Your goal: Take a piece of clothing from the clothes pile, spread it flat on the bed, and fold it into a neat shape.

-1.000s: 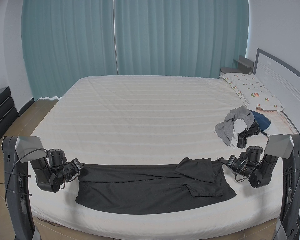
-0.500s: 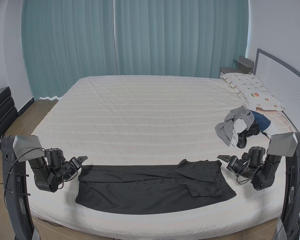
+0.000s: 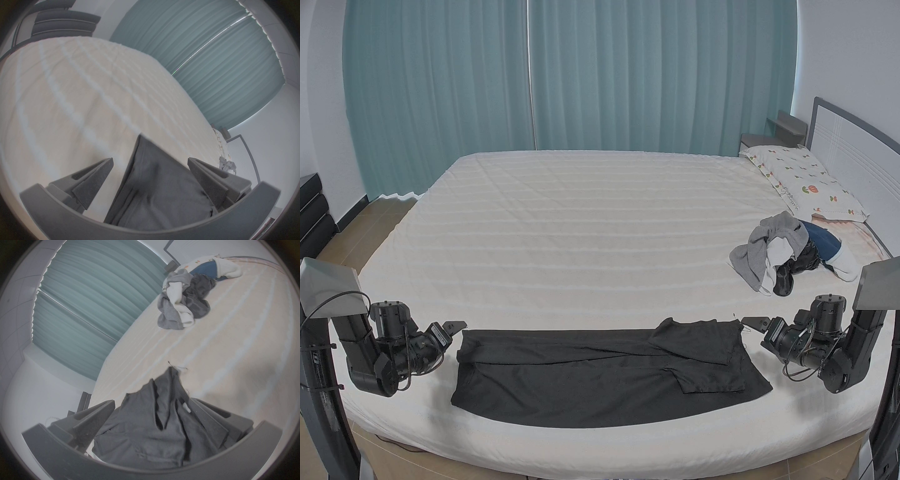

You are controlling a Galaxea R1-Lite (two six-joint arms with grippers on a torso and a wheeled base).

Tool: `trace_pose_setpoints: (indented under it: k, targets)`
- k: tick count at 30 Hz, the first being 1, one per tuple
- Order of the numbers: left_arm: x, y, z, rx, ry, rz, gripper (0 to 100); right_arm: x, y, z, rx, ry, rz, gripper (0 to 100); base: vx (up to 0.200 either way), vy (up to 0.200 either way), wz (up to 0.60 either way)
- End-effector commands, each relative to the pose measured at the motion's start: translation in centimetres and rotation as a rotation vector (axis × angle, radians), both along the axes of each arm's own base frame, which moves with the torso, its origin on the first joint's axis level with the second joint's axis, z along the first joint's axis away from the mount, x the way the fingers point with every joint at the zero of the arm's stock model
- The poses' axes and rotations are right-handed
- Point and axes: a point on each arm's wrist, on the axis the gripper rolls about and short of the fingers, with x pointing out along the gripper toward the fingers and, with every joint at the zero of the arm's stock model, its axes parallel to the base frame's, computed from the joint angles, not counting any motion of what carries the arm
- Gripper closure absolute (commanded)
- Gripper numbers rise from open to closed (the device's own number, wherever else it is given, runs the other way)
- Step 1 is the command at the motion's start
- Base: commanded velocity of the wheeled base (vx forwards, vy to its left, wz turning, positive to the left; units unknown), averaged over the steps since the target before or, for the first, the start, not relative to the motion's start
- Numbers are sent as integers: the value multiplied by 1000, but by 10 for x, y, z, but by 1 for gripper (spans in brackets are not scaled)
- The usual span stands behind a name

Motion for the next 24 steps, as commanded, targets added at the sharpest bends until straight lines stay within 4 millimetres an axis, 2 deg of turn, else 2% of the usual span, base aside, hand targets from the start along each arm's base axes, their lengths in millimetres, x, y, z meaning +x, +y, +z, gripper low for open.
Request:
trace_pose_setpoints:
  k: [1, 4, 7, 14, 15, 19, 24]
  targets:
    - [-40, -10, -1, -31, 107, -8, 0, -27, 8, 0, 7, 75, -28, 0, -200, 0, 0]
    - [-46, -11, -7, -56, 149, 6, 0, -34, 15, 3, 75, 101, -47, 0, -200, 0, 0]
    - [-52, -14, -11, -54, 182, -2, 0, -42, 17, -2, 137, 138, -66, 0, 0, 0, 0]
    - [-54, -25, -16, -26, 206, -23, 0, -45, 24, -15, 126, 162, -70, 0, 0, 0, 0]
    - [-53, -34, -15, -10, 205, -30, 0, -45, 23, -21, 119, 179, -78, 0, 0, 0, 0]
    - [-45, -45, -21, 42, 200, -17, 0, -45, 22, -23, 114, 187, -96, 0, 0, 0, 0]
    - [-32, -52, -28, 90, 183, 16, 0, -46, 23, -22, 114, 187, -91, 0, 0, 0, 0]
